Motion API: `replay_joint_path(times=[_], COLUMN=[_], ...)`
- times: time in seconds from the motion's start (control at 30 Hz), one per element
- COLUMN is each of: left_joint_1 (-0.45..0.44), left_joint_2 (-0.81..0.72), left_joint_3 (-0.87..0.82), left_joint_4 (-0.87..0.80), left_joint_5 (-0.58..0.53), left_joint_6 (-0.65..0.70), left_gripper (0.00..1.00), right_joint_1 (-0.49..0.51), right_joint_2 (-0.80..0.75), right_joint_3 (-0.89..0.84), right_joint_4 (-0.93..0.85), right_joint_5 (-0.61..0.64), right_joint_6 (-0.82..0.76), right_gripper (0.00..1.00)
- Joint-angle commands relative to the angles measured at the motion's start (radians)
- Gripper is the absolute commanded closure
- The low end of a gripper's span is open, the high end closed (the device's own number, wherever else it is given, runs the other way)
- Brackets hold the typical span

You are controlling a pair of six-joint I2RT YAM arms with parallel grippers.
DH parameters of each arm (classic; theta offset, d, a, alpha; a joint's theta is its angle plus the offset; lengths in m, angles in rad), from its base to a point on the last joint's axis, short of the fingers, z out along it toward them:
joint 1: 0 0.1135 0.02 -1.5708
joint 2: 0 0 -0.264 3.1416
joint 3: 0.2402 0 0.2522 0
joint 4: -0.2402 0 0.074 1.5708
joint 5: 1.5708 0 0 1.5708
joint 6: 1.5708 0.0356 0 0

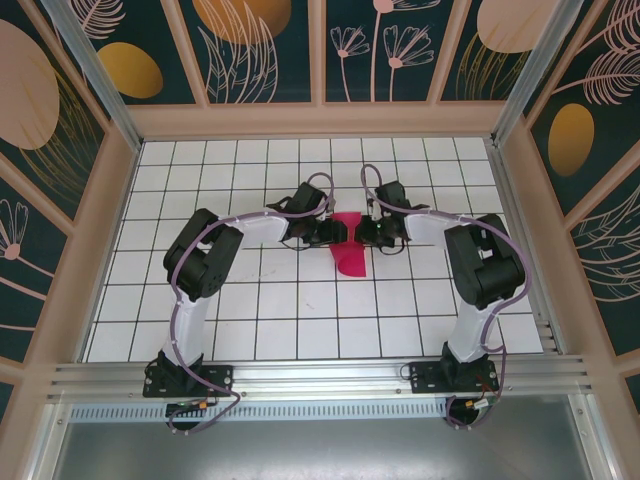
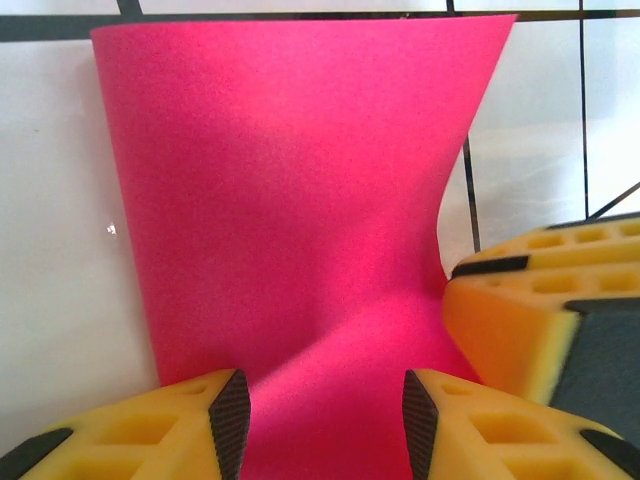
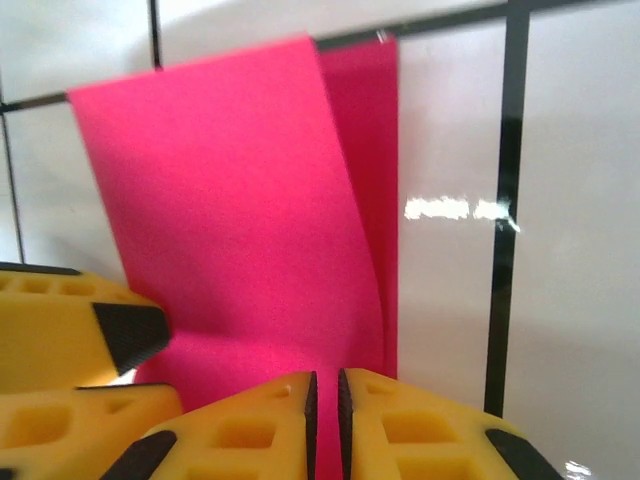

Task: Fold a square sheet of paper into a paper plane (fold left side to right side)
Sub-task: Hold the square sheet of paper at the center of the table, then first fold the square sheet of paper in half at the center of the table.

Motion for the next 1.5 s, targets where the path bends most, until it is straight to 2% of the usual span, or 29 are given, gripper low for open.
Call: replay_joint_path(times=[0.0,0.33,0.77,0.93,1.23,1.47], left_joint_1=[-0.002,-0.015,-0.017,-0.014,0.001,-0.006], left_joint_2=[0.043,0.054,0.048,0.012,-0.111,-0.095], left_joint_3=[-0.044,-0.028,-0.021,-0.013,-0.05,-0.099], left_joint_4=[-0.058,-0.067,-0.075,-0.081,-0.013,0.088], left_joint_5=[-0.041,-0.045,-0.051,-0.054,0.008,0.101], left_joint_6=[0.011,0.014,0.017,0.034,0.028,-0.018], left_gripper=[0.52,0.52,0.52,0.48,0.45,0.48], right_joint_1=[0.001,0.011,0.009,0.005,0.0,0.004], right_joint_2=[-0.066,-0.061,0.066,0.09,0.104,0.103], right_joint_3=[0.03,-0.014,0.051,0.034,-0.013,-0.015], right_joint_4=[-0.044,0.023,-0.027,-0.063,-0.059,-0.053], right_joint_5=[0.026,-0.075,-0.026,0.012,0.009,0.004], right_joint_6=[-0.022,0.013,-0.023,-0.028,-0.024,-0.02], right_gripper=[0.82,0.83,0.83,0.83,0.84,0.84])
